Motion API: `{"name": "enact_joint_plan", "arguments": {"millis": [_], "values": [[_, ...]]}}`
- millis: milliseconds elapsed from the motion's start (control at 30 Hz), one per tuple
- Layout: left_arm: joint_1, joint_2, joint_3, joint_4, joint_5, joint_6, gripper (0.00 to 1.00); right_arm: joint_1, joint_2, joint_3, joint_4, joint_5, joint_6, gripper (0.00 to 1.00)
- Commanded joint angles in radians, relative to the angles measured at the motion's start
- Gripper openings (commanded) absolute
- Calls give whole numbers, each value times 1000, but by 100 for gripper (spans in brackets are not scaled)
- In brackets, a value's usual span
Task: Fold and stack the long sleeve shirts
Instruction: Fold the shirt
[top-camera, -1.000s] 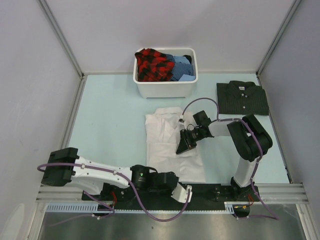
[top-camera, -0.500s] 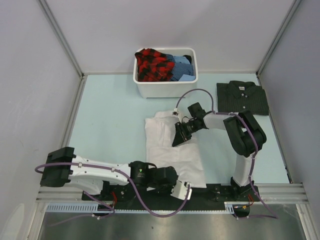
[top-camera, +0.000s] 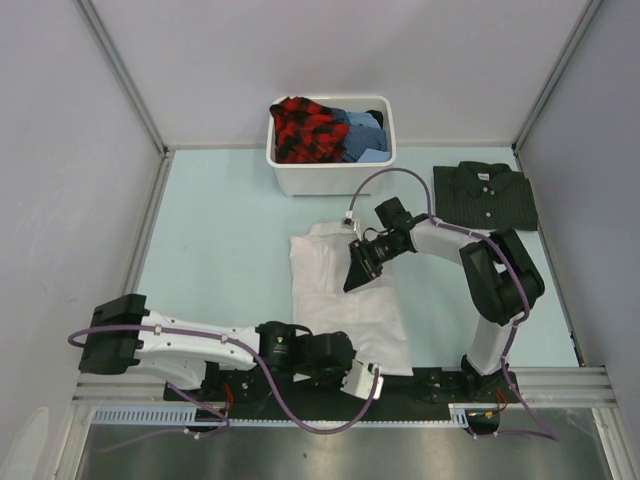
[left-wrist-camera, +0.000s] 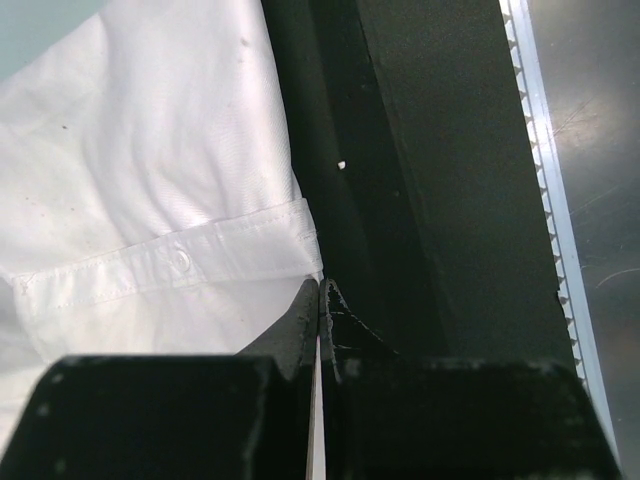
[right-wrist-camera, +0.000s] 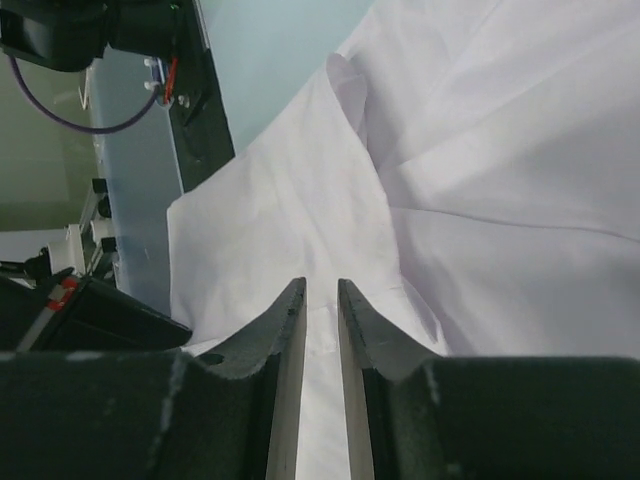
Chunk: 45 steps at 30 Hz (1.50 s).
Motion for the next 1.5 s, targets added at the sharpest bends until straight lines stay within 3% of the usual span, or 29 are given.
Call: {"name": "enact_joint_plan", "arguments": {"millis": [0, 200, 500, 800, 1033, 1233, 1367, 1467], "values": [[9, -47, 11, 17, 24, -2, 0, 16, 97, 11, -49, 36, -106, 23], [97, -47, 69, -35, 72, -12, 0, 5, 314, 104, -107, 47, -167, 21], [476, 52, 270, -155, 352, 68, 0, -4, 381, 173, -197, 2, -178, 21], [748, 267, 401, -178, 466, 258, 0, -24, 455, 276, -268, -41, -178, 20], [811, 352, 352, -80, 471, 272, 0, -46, 490, 349, -305, -45, -155, 21], [814, 349, 359, -37, 507, 266, 5, -79, 443, 422, -259, -7, -78, 30], [815, 366, 362, -78, 559, 307, 11, -130, 420, 521, -282, 74, -110, 50], [815, 396, 349, -86, 560, 317, 11, -190, 433, 607, -326, 102, -152, 58]]}}
